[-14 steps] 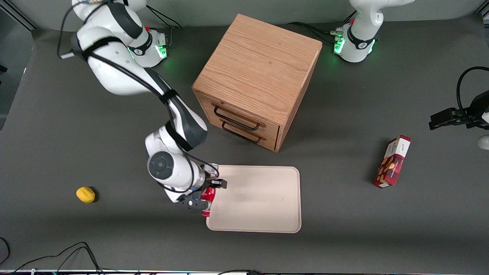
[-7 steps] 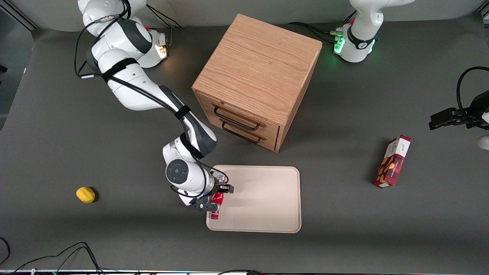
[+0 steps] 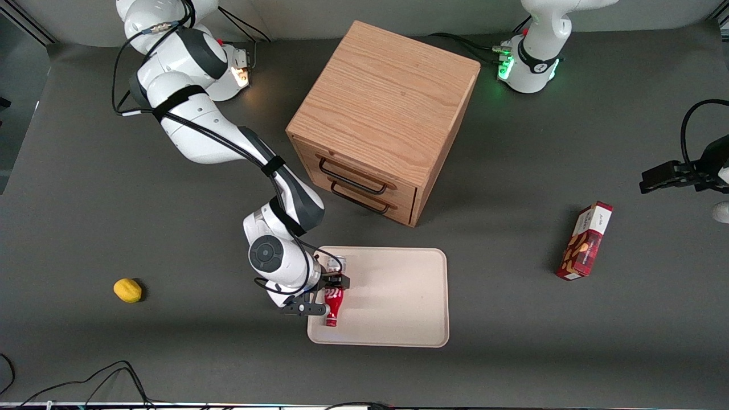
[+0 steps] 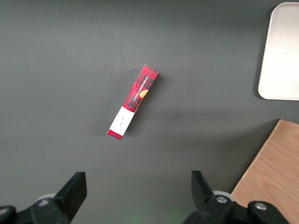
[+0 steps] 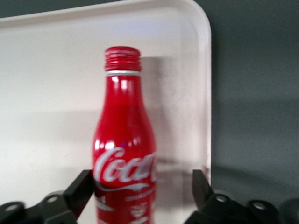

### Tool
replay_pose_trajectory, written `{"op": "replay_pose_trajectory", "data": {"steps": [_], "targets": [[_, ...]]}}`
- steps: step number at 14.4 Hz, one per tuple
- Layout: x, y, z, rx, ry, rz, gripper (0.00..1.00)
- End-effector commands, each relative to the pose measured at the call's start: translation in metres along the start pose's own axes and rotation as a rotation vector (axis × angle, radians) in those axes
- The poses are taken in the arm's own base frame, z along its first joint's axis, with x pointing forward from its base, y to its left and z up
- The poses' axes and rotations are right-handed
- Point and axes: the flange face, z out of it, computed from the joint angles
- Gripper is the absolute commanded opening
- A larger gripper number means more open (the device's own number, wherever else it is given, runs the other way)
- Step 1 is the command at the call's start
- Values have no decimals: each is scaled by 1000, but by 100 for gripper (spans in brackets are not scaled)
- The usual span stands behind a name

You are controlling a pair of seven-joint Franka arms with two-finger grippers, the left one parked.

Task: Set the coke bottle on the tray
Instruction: 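Lower the bottle onto the tray and open the right gripper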

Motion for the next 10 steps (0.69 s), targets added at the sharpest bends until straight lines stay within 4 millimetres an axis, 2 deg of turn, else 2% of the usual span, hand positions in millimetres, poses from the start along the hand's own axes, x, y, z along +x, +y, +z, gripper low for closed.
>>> {"op": "replay_pose_trajectory", "data": {"steps": [1,4,5,6,7,8,10], "targets": [[2,-5,-2,-12,20,-15,100],[2,-5,-5,-19,24,-20,100],[4,-6,-14,-19,28,-20,100],[6,-10,-34,-15,30,-22,100],[9,-15,-63,-18,29,-24,100],[11,-19,-101,-25,41,-40,100],[9,-25,-189,-45,61,-45,100]]}}
